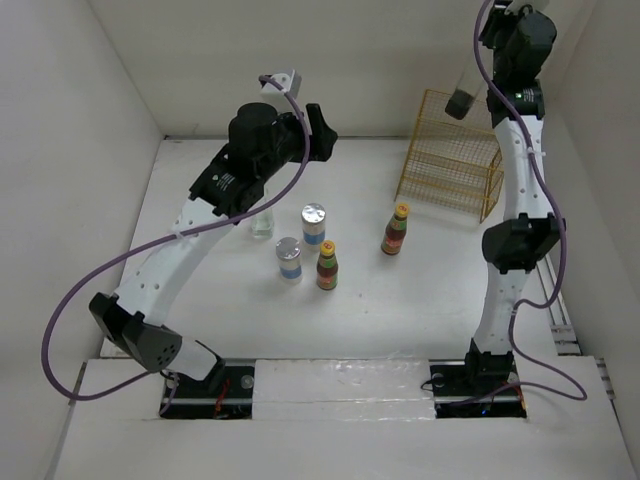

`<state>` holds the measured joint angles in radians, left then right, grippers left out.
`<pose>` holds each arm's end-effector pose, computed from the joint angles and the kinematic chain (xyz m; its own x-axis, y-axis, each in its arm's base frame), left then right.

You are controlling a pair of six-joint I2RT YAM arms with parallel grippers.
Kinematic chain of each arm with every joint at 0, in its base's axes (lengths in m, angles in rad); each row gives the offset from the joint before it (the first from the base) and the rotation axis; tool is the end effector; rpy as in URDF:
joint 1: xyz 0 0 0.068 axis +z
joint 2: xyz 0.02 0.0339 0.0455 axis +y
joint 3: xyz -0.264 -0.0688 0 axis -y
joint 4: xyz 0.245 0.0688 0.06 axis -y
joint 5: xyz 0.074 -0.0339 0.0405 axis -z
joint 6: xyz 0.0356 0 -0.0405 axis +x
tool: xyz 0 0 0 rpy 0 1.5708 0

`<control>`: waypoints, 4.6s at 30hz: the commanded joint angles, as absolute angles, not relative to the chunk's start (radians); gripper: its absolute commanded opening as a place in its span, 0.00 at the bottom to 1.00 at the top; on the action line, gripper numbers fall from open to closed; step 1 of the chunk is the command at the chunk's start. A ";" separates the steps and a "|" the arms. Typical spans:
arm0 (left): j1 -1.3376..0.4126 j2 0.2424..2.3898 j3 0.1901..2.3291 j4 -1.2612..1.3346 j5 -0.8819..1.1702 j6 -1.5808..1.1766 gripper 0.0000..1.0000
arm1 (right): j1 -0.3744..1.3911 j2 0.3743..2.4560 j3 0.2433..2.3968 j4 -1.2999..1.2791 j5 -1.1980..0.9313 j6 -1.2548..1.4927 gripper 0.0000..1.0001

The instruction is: Organize the condiment bottles

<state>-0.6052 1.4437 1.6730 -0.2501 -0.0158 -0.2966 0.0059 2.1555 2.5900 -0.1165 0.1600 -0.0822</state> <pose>0.2644 -0.1822 0.4872 -0.1788 -0.2316 -0.9562 0.5266 0.7984 -0.2919 0.4664 -0.0029 0.5253 0.2997 -0.0793 -0.9507 0.1707 0.9849 -0.0283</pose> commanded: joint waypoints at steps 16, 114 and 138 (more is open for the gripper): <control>-0.609 1.476 1.741 -0.222 -0.043 -0.284 0.63 | -0.034 2.218 2.661 0.185 0.055 -0.040 0.00; -0.561 1.101 1.686 -0.512 -0.403 -0.377 0.55 | 0.810 2.302 2.206 0.083 -0.359 -0.064 0.85; -0.561 1.092 1.707 -0.393 -0.422 -0.348 0.55 | 0.726 2.169 2.482 0.163 -0.276 0.163 0.00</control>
<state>-0.5610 1.0985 1.6924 -0.4862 -0.4221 -0.3664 0.7879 2.3367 2.3611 -0.0032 -0.2955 0.0879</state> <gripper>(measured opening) 0.545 0.432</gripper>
